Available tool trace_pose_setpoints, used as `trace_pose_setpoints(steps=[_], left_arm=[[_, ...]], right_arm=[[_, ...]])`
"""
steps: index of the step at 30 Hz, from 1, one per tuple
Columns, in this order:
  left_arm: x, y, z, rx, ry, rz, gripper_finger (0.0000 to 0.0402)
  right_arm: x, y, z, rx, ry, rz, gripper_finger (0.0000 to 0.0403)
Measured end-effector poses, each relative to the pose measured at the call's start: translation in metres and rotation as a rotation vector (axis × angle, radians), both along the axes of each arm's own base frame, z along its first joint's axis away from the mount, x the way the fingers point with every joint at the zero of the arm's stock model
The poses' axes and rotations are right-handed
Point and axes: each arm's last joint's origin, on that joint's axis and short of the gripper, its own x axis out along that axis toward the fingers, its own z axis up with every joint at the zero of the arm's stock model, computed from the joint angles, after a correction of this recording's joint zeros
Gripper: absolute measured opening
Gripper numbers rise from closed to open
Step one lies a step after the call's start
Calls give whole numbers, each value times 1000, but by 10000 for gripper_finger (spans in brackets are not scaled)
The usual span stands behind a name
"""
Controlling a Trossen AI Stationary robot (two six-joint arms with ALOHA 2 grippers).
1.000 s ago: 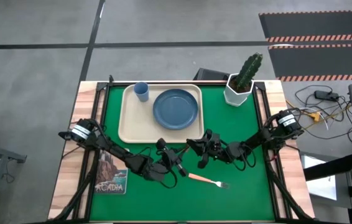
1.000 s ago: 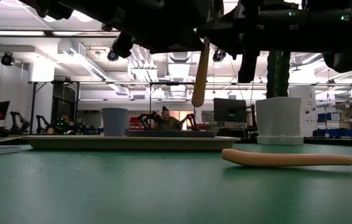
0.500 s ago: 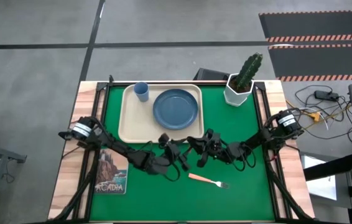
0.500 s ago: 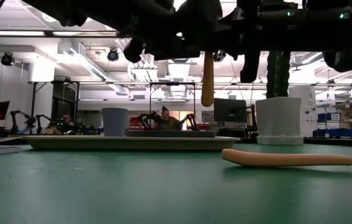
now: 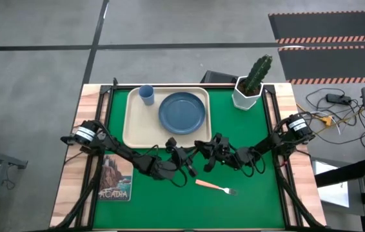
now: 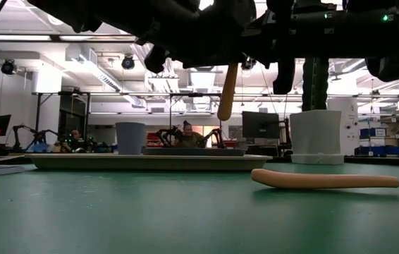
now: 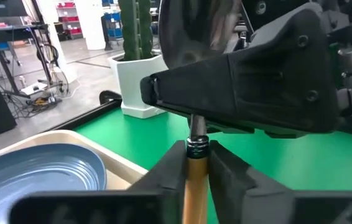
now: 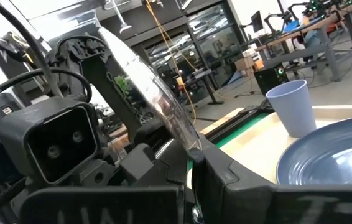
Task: Pick and place plate/cup/fork/spoon on tray
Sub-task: Put the orange spoon on the white tray to the left of the dark blue plate
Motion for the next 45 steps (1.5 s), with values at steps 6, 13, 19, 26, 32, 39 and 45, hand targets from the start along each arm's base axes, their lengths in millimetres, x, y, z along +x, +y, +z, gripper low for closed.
trace_pose_setpoints(steps=[6,13,19,26,32,39,45], left_arm=[[0,0,0,-37,-26,1,21],[-1,0,3,-105,-79,8,21],[-12,4,7,-164,-84,-5,21],[-45,20,26,-252,84,67,20],[-93,56,57,-354,227,188,20],[-136,119,79,-550,356,323,20],[-164,150,62,-718,357,348,20]], right_arm=[[0,0,-1,-5,10,-15,9],[1,0,-3,-65,60,-27,36],[-3,-1,-2,-67,63,-28,98],[-11,-5,17,-147,140,-38,153],[-28,-10,42,-210,294,-24,164],[-62,-22,74,-222,411,18,164],[-91,-29,91,-171,441,139,164]])
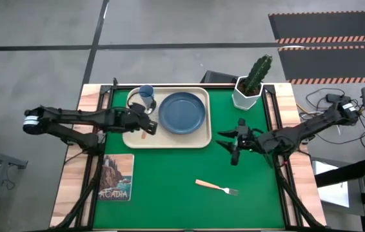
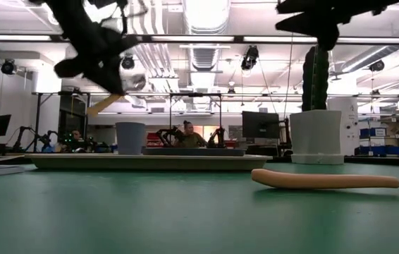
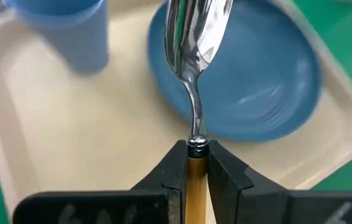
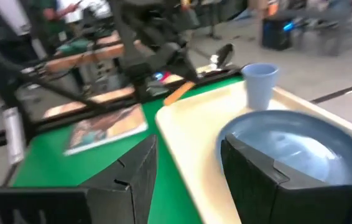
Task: Pick and place plate/cup/fork/spoon on tray
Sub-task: Put the orange spoon on the white tray to the left of the dark blue plate
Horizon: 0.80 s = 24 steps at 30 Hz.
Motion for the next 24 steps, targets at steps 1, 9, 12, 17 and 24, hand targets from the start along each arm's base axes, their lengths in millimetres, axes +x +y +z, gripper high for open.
trace_pose_setpoints(steps=[1,9,12,17,24], left_arm=[[-5,3,-7,-28,-5,10,20],[-37,19,-59,-185,-99,126,20],[-47,25,-72,-203,-108,193,20],[-52,32,-82,-210,-92,234,31],[-52,42,-92,-239,-14,216,42]], right_arm=[[-4,-1,1,11,8,24,164],[-20,-2,11,68,5,164,164],[-20,-2,11,64,6,166,164],[-19,-2,10,48,14,167,164],[-17,-1,8,43,19,160,164]])
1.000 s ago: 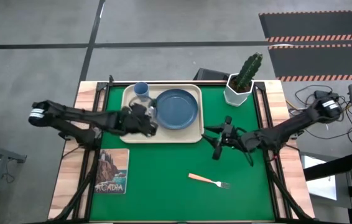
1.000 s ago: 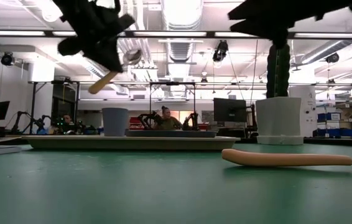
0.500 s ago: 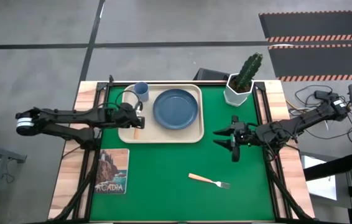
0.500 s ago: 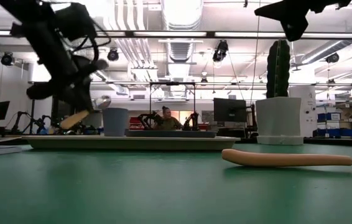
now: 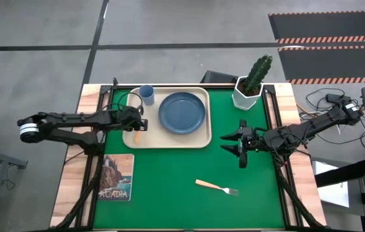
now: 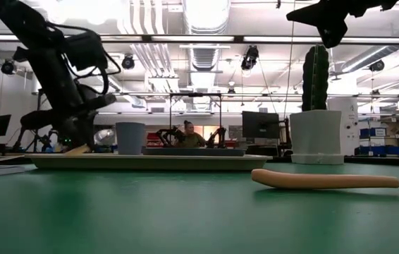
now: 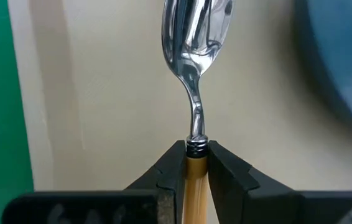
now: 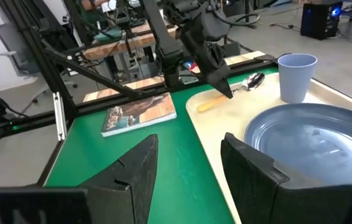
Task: Pick and place plate/cup/fork/spoon on tray
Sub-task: Put the orange spoon on the white tray to the left of the dark blue plate
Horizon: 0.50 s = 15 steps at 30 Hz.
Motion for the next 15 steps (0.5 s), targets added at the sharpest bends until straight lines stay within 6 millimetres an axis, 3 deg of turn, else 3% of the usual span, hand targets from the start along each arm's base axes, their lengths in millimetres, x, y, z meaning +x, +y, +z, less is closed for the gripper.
trace_pose_setpoints(steps=[15], left_arm=[[1,7,-11,-5,87,6,45]], right_arm=[[1,0,-1,-1,5,0,164]])
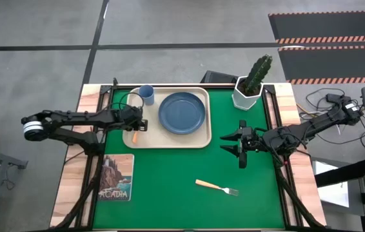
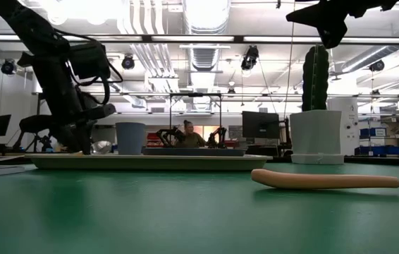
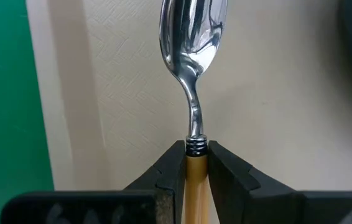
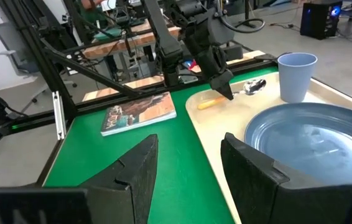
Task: Pick and place plate/cup/fork/spoon on tray
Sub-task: Put the orange spoon on the white tray to the left of the dark blue plate
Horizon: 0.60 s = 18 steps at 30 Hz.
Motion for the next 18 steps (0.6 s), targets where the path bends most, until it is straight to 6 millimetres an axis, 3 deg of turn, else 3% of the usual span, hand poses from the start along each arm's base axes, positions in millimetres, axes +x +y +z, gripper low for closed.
trace_pose_setpoints(steps=[18], left_arm=[[1,1,-6,-4,45,-19,57]], right_arm=[[0,0,0,-1,1,0,164]])
